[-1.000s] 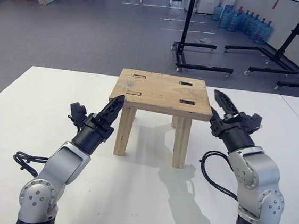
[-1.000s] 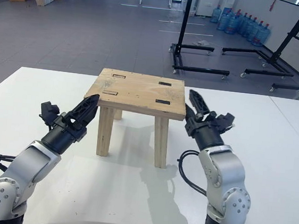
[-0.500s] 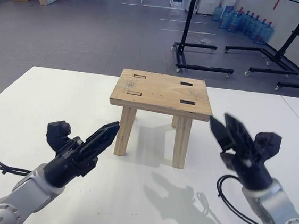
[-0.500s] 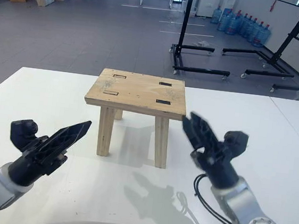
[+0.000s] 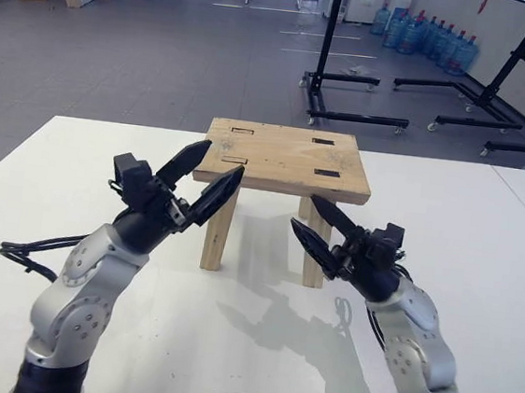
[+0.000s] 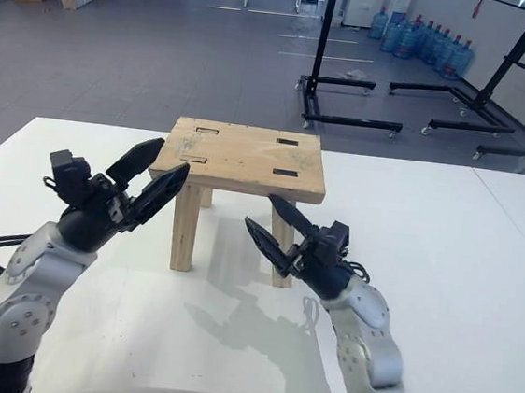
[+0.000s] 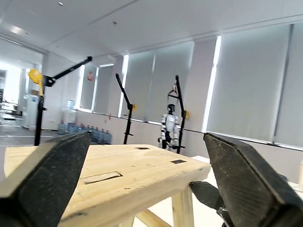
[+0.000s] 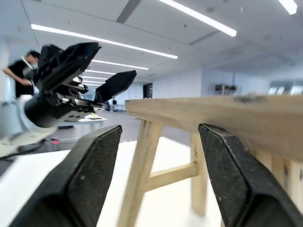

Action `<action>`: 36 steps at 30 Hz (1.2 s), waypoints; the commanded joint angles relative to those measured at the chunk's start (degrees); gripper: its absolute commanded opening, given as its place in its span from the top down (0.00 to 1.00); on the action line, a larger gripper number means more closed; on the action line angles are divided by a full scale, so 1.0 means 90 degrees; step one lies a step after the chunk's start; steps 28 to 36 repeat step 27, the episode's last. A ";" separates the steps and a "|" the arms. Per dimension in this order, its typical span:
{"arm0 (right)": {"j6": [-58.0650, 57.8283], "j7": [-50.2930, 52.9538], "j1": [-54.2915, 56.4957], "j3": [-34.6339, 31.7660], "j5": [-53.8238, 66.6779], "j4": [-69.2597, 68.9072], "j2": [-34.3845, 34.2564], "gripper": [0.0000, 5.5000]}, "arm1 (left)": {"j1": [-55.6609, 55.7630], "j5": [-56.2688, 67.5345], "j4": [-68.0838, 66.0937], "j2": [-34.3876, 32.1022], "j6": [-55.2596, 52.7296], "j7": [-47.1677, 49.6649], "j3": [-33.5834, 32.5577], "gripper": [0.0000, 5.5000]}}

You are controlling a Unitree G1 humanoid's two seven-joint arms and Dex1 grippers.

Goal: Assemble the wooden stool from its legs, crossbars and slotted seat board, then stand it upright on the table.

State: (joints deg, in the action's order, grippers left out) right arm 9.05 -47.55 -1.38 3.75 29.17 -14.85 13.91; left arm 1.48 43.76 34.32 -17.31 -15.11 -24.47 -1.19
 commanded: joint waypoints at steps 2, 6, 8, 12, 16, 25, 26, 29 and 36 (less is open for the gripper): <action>0.1908 0.0027 0.1033 0.0112 -0.1017 0.1741 -0.0667 0.46 | 0.0884 -0.1790 -0.1843 0.0407 0.0965 0.0133 0.0492 0.22; 0.2523 0.0210 0.1727 0.0027 -0.1178 0.2964 -0.1033 0.46 | 0.1707 -0.3003 -0.3802 0.0430 0.2016 -0.0021 0.0688 0.22; 0.2752 0.0267 0.1980 -0.0009 -0.1208 0.3339 -0.1124 0.46 | 0.2006 -0.3213 -0.4360 0.0414 0.2378 -0.0206 0.0695 0.22; 0.3185 0.1065 0.2541 -0.0572 -0.1153 0.3928 -0.1360 0.46 | 0.2352 -0.3402 -0.4543 0.0498 0.2747 -0.0282 0.0598 0.22; 0.3452 0.1541 0.2557 -0.0603 -0.1398 0.3770 -0.1533 0.46 | 0.2203 -0.3919 -0.4032 0.0645 0.3045 0.0340 0.0487 0.22; 0.3843 0.3624 0.2433 -0.0781 -0.3238 0.3451 -0.1856 0.46 | 0.1634 -0.5521 -0.3235 0.1200 0.3135 0.2229 0.0426 0.22; 0.3801 0.3827 0.2447 -0.0800 -0.3391 0.3381 -0.1854 0.46 | 0.1639 -0.5719 -0.3255 0.1276 0.3164 0.2423 0.0468 0.22; 0.3773 0.3981 0.2466 -0.0807 -0.3491 0.3323 -0.1840 0.46 | 0.1631 -0.5868 -0.3283 0.1353 0.3199 0.2582 0.0500 0.22; 0.3773 0.3981 0.2466 -0.0807 -0.3491 0.3323 -0.1840 0.46 | 0.1631 -0.5868 -0.3283 0.1353 0.3199 0.2582 0.0500 0.22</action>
